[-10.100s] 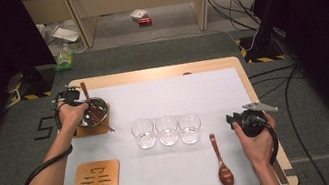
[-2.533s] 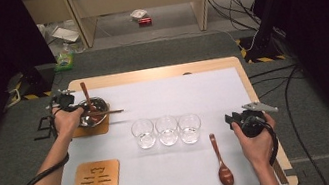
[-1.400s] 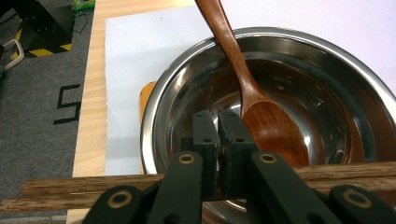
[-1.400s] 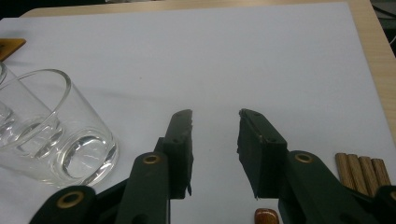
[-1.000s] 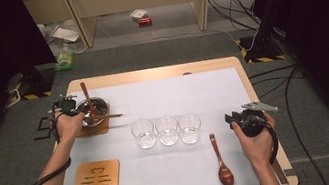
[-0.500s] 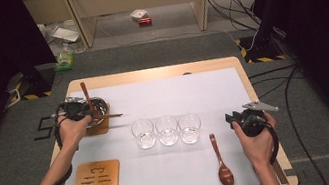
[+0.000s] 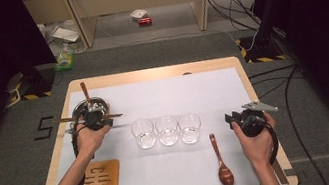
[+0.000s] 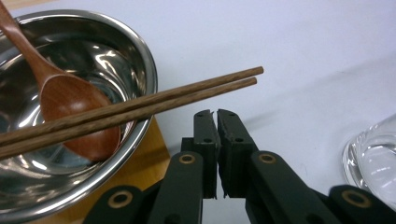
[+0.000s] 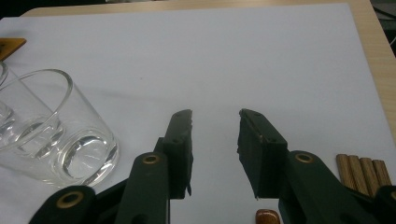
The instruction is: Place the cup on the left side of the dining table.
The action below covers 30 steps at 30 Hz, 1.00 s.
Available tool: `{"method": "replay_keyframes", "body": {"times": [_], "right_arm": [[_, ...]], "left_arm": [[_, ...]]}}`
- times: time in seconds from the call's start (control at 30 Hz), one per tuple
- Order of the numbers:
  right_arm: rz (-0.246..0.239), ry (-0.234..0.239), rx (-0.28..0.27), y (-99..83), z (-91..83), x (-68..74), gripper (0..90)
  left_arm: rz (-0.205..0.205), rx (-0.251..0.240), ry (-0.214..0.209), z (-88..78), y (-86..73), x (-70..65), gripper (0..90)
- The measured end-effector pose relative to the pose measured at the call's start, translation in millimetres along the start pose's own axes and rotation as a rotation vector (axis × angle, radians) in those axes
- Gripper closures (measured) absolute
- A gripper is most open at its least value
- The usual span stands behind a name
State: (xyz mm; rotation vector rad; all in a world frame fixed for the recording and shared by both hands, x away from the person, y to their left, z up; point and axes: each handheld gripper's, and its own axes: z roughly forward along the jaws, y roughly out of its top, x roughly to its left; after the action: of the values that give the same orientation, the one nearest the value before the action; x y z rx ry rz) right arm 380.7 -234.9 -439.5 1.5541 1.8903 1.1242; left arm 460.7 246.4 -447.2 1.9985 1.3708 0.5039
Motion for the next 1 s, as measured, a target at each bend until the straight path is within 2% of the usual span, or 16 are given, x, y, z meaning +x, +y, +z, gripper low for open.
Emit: {"method": "replay_keyframes", "body": {"times": [0.17,0.47,0.53,0.6,0.73,0.83,0.87,0.9,0.93,0.97,1.0], "right_arm": [[0.001,0.004,0.0,0.0,0.3,0.0,65.2],[0.005,0.006,-0.004,0.2,-0.3,-1.8,65.1],[0.006,0.005,-0.003,0.1,-0.3,-1.8,65.1],[0.004,0.005,-0.005,0.2,-0.6,-1.8,65.1],[0.001,-0.001,-0.004,0.1,-1.0,-2.3,65.1],[0.002,-0.002,-0.004,0.0,-1.2,-2.2,65.1],[0.002,-0.002,-0.004,0.0,-1.2,-2.2,65.1],[0.002,-0.002,-0.004,0.2,-1.1,-2.0,65.1],[0.002,-0.002,-0.004,0.2,-1.1,-2.0,65.1],[0.0,0.001,-0.005,0.3,-0.9,-1.5,65.1],[0.0,0.001,-0.005,0.3,-0.9,-1.5,65.1]], "left_arm": [[-0.001,-0.012,0.012,7.3,7.5,-2.5,86.3],[-0.006,-0.004,0.014,17.9,18.8,-3.5,86.4],[-0.006,0.006,0.01,17.7,19.8,-3.2,86.3],[-0.012,-0.016,0.007,17.0,19.5,-3.6,86.3],[-0.009,-0.022,0.002,9.0,17.1,0.3,86.3],[-0.044,-0.069,0.022,-6.4,12.5,17.0,86.3],[-0.044,-0.069,0.022,-6.4,12.5,17.0,86.2],[-0.066,-0.084,0.043,-15.7,11.4,31.3,86.3],[-0.066,-0.084,0.043,-15.7,11.4,31.3,86.3],[-0.094,-0.1,0.071,-25.4,10.2,47.9,86.2],[-0.094,-0.1,0.071,-25.4,10.2,47.9,86.1]]}}
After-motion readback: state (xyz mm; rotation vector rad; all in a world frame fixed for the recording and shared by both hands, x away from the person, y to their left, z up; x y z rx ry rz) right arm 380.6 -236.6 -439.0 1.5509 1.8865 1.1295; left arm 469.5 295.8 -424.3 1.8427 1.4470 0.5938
